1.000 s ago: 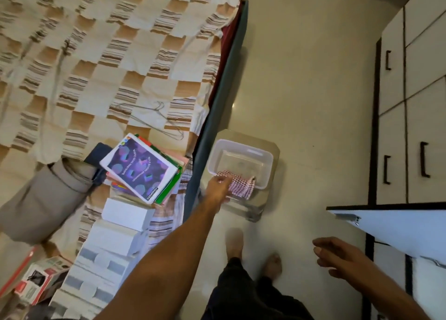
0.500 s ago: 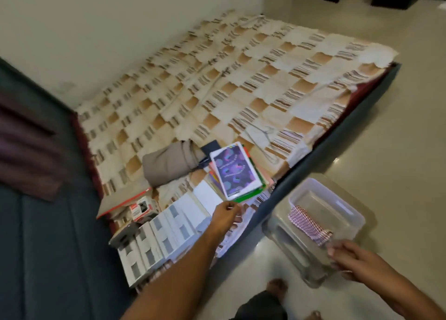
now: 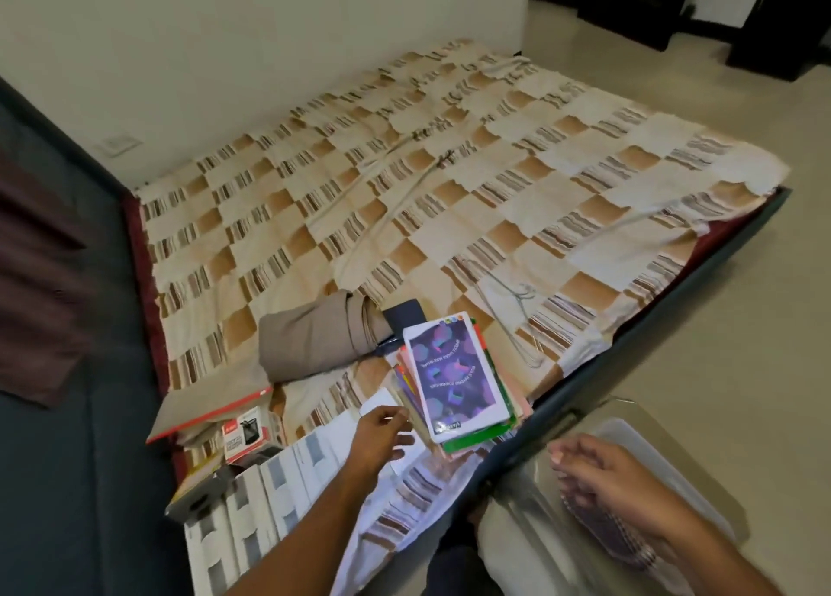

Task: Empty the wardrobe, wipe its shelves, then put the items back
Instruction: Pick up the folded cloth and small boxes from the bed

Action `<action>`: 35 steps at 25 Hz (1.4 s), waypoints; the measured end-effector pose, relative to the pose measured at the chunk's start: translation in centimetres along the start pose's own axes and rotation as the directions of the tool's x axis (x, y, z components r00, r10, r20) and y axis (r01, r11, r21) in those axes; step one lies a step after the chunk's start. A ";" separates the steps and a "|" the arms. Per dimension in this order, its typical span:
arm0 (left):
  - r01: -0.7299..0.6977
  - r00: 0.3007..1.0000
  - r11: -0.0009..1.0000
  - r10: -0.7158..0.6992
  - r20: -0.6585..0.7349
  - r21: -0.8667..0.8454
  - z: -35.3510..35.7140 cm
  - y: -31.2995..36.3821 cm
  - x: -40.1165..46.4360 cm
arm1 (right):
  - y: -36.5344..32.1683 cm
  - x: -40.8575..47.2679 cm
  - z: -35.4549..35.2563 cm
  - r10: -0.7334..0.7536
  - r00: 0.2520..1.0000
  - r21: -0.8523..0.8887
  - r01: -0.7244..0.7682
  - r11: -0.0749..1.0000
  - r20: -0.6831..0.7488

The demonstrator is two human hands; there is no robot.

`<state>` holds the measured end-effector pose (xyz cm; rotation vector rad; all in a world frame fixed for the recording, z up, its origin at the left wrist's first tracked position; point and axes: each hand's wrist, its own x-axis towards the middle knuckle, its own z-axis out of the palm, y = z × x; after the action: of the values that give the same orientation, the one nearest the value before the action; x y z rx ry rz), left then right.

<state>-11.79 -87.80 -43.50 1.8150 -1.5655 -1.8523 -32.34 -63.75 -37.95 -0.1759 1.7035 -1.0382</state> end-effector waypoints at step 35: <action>0.134 0.773 0.765 -0.479 -0.417 -0.629 -32.4 -6.8 17.7 | -10.8 11.5 29.2 0.254 0.895 -0.360 -0.115 0.926 0.366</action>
<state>12.57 -115.00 -52.08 2.1087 -0.4336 -1.4382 -16.48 -92.90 -39.57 -0.4075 1.4617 -0.5179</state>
